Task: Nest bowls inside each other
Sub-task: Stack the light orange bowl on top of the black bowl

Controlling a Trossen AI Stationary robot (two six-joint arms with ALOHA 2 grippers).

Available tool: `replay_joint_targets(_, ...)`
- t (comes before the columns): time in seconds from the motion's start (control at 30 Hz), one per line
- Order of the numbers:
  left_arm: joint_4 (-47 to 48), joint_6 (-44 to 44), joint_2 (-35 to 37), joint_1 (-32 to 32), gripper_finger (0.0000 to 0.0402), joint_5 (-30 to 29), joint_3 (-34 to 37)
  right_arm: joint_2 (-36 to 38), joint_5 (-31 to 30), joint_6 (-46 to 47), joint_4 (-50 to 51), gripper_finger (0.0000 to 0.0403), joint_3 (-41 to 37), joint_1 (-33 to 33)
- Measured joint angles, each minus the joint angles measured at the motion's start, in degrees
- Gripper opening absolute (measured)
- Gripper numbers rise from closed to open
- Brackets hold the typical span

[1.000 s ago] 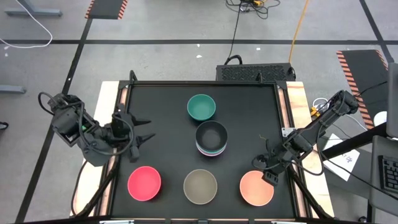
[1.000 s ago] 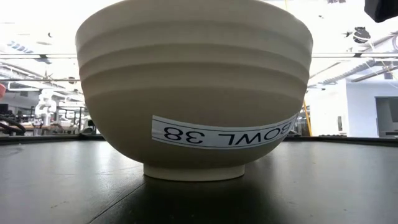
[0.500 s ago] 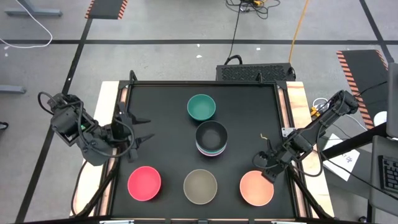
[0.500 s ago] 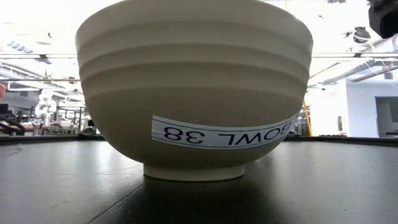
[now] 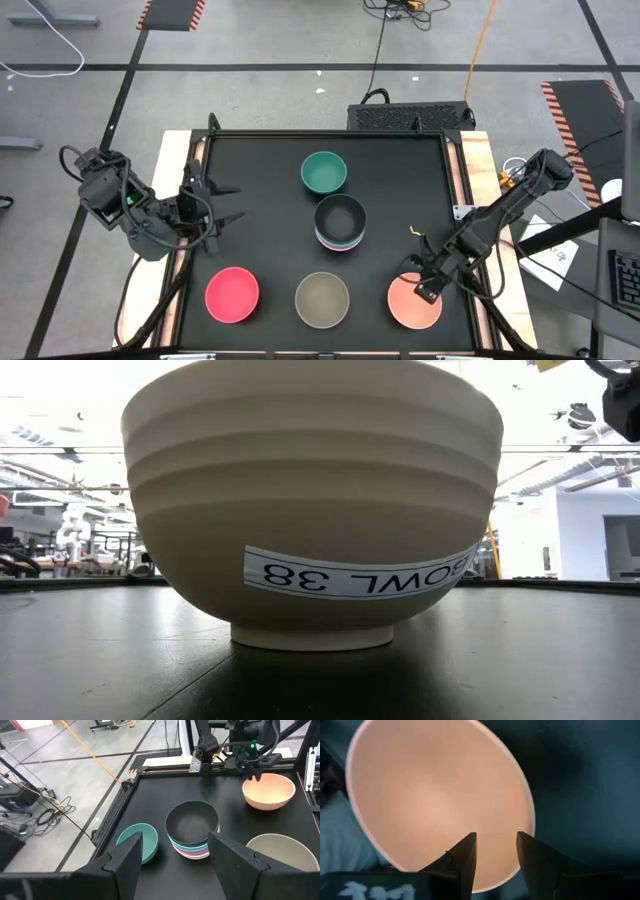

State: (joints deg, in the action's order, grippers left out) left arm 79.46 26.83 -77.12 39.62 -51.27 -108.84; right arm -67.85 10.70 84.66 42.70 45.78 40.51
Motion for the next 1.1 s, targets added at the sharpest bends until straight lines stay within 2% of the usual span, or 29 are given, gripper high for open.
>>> replay_joint_targets(0.37,0.28,-2.07,0.00,0.00,0.0228,1.82,0.00,1.55,-0.20,-0.18,-9.28,0.0130,0.00,0.00)
replay_joint_targets(0.7,1.06,-2.48,0.00,0.00,0.0228,1.85,0.00,4.21,-0.35,1.64,-5.55,0.0130,0.00,-1.30)
replay_joint_targets(1.1,2.28,-1.00,0.00,0.00,0.0228,2.27,0.00,5.51,1.45,2.77,6.34,0.0130,0.00,-2.97)
